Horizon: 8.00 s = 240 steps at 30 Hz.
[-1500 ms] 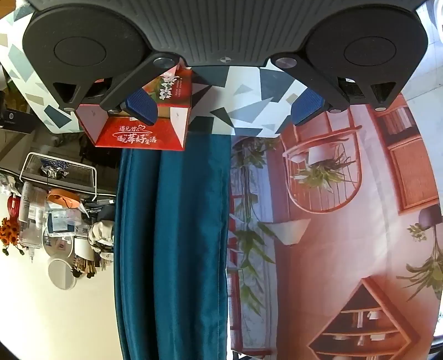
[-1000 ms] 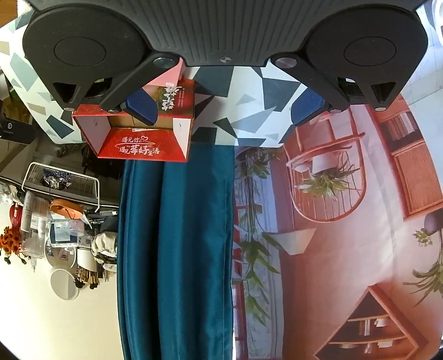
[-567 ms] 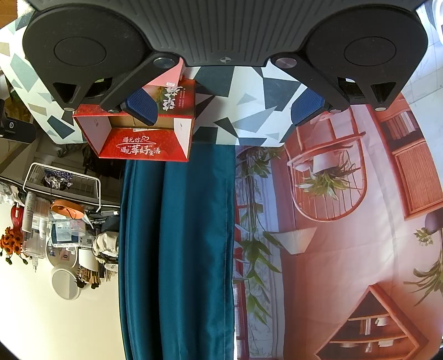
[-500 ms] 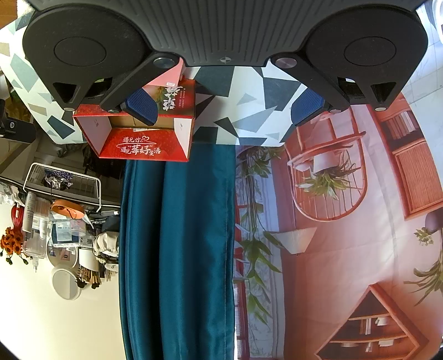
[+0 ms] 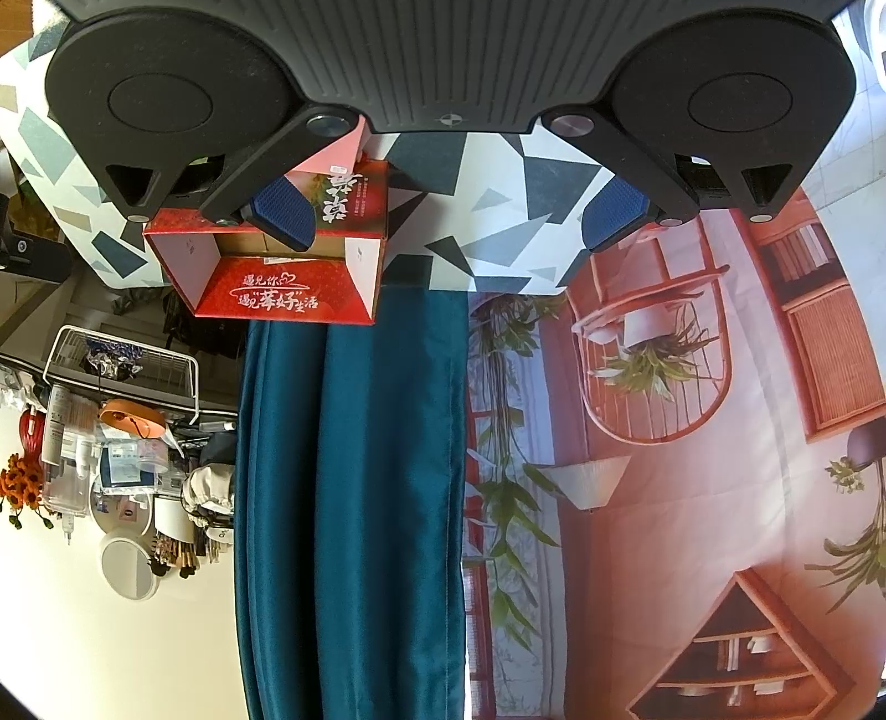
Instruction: Organize rigid objects
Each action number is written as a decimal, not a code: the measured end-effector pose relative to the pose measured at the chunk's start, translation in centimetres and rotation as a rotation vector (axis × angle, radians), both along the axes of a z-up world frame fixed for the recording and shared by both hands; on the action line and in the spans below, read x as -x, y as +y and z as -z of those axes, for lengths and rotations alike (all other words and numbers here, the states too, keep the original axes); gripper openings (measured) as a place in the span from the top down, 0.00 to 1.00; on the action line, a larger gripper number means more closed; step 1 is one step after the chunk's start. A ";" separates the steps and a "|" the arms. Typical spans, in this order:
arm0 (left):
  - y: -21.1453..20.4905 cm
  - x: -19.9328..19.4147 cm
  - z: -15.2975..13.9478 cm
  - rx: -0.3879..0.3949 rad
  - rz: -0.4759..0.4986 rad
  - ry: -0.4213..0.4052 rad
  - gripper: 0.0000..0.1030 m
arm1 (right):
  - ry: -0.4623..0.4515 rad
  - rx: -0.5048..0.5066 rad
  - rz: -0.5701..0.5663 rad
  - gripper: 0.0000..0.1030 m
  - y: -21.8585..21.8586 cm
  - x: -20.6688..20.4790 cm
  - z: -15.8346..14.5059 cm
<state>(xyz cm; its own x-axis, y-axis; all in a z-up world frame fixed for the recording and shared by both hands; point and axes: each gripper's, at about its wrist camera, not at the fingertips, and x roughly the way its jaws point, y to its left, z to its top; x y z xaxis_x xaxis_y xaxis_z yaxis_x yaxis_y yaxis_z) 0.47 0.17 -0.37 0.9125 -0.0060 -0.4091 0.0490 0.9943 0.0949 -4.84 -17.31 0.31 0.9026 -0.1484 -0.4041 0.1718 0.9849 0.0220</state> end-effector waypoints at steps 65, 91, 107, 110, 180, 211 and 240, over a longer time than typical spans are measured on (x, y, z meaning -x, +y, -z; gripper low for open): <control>-0.2 -6.2 5.6 0.056 0.033 0.129 0.00 | 0.000 -0.151 -0.011 0.00 -3.6 -1.9 6.5; -3.4 -13.1 17.3 0.166 0.211 0.435 0.19 | 0.337 -0.164 0.115 0.01 -7.4 -5.9 21.2; -11.6 -14.3 22.1 0.275 0.505 0.593 0.51 | 0.394 -0.148 0.097 0.11 -9.2 -5.9 24.6; -12.3 -14.5 23.1 0.278 0.499 0.628 0.51 | 0.397 -0.156 0.099 0.12 -9.4 -5.8 24.9; -9.4 -12.7 22.1 0.297 0.486 0.461 0.31 | 0.243 -0.213 0.017 0.40 -8.2 -4.9 20.3; -7.9 -20.7 10.5 0.276 0.370 0.216 0.31 | 0.095 -0.095 -0.154 0.44 -7.4 -17.9 10.0; -12.4 -38.4 17.1 0.181 0.304 0.421 0.31 | 0.372 -0.147 -0.089 0.44 -14.7 -37.2 18.5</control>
<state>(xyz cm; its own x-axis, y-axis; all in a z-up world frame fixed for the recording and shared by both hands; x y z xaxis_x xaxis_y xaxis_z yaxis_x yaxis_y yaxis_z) 38.90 -12.19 -17.51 0.6164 -0.3480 -0.7064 0.3334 0.9280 -0.1663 32.34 -31.98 -18.19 0.6979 0.0070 -0.7161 0.1089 0.9873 0.1157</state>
